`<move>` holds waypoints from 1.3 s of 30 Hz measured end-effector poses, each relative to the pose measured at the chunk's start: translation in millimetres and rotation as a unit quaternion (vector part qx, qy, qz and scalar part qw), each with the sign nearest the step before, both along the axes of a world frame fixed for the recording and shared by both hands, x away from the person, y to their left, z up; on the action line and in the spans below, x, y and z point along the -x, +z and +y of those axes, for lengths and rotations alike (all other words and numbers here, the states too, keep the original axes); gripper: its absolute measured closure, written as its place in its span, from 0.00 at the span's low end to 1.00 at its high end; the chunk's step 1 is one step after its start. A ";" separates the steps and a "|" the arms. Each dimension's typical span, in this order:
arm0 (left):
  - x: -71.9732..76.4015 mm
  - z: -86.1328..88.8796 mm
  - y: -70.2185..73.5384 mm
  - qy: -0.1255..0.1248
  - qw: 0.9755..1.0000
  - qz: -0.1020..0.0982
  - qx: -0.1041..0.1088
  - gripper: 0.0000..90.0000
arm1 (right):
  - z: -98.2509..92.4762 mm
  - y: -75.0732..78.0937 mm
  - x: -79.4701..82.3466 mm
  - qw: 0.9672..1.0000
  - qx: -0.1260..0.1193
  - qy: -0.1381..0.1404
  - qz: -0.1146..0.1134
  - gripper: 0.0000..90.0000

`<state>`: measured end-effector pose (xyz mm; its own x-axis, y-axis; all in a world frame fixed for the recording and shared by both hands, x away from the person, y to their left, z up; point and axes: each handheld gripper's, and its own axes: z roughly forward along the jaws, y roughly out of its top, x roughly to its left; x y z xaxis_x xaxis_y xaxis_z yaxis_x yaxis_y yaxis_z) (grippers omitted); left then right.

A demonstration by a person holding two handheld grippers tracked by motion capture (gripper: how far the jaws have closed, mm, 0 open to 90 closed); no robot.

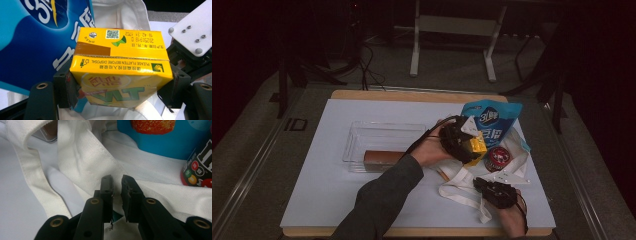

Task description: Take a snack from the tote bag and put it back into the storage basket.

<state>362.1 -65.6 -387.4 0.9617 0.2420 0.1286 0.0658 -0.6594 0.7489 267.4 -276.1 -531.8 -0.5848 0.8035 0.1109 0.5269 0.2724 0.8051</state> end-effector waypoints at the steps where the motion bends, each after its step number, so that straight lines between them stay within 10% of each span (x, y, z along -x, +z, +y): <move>1: -0.1 0.9 0.5 0.000 1.000 -0.001 0.000 0.32 | 0.0 0.0 0.0 1.000 0.000 0.000 0.000 0.88; 39: 0.3 62.4 21.8 0.039 0.999 0.000 0.029 0.32 | 0.1 -0.6 0.4 1.000 -0.002 -0.002 -0.001 0.88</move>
